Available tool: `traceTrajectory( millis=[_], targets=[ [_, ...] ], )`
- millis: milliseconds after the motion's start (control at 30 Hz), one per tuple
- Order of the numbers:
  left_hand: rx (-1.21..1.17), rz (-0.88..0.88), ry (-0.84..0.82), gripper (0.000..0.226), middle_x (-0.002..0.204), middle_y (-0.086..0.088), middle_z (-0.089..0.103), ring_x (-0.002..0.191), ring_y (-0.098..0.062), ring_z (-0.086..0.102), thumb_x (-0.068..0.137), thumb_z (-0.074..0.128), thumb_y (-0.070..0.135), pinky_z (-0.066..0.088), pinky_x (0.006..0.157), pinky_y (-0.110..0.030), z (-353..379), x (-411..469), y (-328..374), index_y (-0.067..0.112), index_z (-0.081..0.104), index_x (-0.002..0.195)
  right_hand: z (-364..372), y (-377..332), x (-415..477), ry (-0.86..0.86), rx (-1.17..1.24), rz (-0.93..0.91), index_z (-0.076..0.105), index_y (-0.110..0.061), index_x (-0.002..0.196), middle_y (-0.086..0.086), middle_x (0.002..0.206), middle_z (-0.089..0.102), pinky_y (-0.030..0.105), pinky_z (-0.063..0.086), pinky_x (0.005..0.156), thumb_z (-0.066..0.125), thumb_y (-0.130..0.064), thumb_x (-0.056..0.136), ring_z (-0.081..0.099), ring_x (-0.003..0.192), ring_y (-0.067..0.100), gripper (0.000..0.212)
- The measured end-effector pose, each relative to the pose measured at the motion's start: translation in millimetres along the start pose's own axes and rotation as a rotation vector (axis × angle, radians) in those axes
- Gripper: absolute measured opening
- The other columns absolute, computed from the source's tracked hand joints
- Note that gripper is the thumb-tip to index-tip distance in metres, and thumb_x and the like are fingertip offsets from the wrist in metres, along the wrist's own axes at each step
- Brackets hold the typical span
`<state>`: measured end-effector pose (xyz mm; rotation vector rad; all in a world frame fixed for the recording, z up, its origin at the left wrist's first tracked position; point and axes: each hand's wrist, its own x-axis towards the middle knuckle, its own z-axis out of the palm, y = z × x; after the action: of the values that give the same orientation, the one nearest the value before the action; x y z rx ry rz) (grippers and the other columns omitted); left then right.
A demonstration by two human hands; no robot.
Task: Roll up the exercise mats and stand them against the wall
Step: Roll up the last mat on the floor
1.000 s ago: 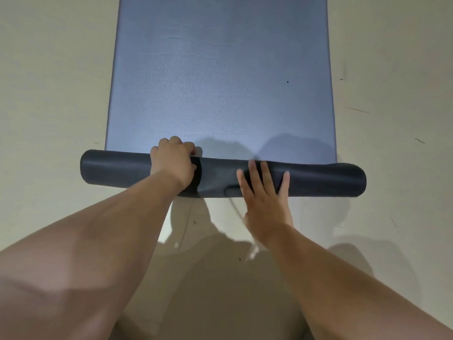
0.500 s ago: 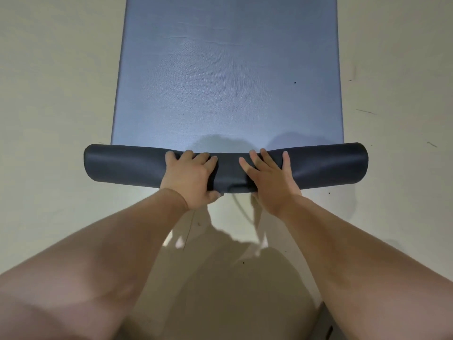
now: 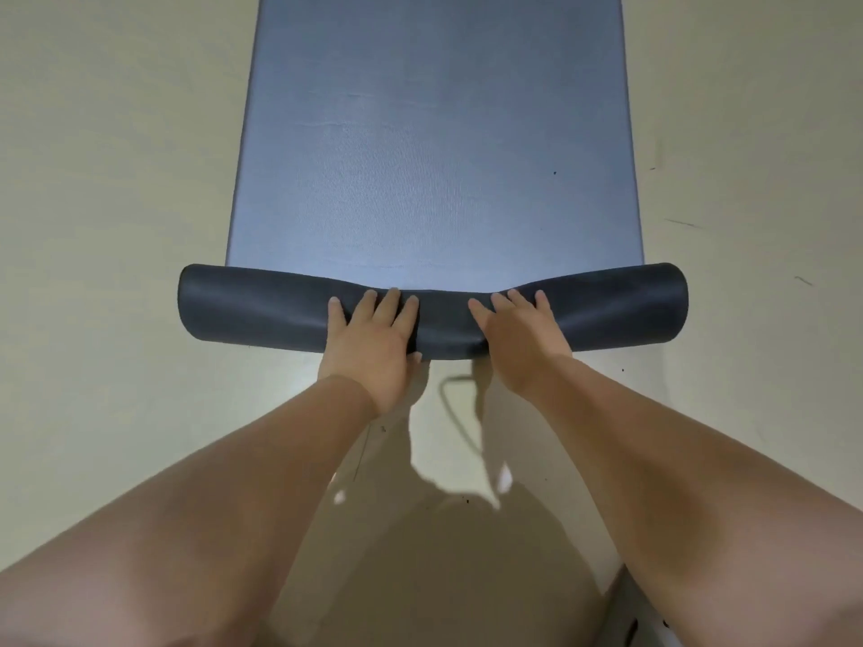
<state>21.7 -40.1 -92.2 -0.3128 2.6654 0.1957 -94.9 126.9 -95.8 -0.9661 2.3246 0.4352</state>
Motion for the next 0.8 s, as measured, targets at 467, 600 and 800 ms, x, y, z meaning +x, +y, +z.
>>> traceTrajectory(
  millis=[467,600,800],
  targets=[
    [-0.048,0.065,0.231,0.094,0.167,-0.018,0.020,0.155,-0.037,0.014,0.079,0.039,0.050,0.006,0.120,-0.066,28,-60,32,0.002,0.025,0.158,-63,17,-2,-0.335,0.257,-0.168,0.071,-0.024,0.126,0.001,0.119,0.068,0.036,0.056,0.089,0.076,-0.013,0.084,0.063,0.106,0.022,0.045],
    [-0.051,0.042,0.118,0.113,0.170,-0.014,-0.009,0.156,-0.033,-0.012,0.077,0.046,0.062,-0.007,0.121,-0.063,34,-61,29,0.006,-0.006,0.161,-60,12,6,-0.406,0.277,-0.176,0.066,-0.020,0.135,0.004,0.128,0.064,0.039,0.055,0.100,0.080,-0.017,0.085,0.060,0.113,0.024,0.052],
    [-0.008,0.036,0.001,0.129,0.163,-0.007,-0.036,0.151,-0.029,-0.031,0.080,0.051,0.077,-0.014,0.121,-0.061,33,-36,20,0.013,-0.033,0.153,-43,18,5,-0.298,0.389,-0.138,0.058,-0.025,0.139,0.000,0.129,0.060,0.037,0.050,0.096,0.076,-0.018,0.088,0.057,0.112,0.024,0.055]
  ],
)
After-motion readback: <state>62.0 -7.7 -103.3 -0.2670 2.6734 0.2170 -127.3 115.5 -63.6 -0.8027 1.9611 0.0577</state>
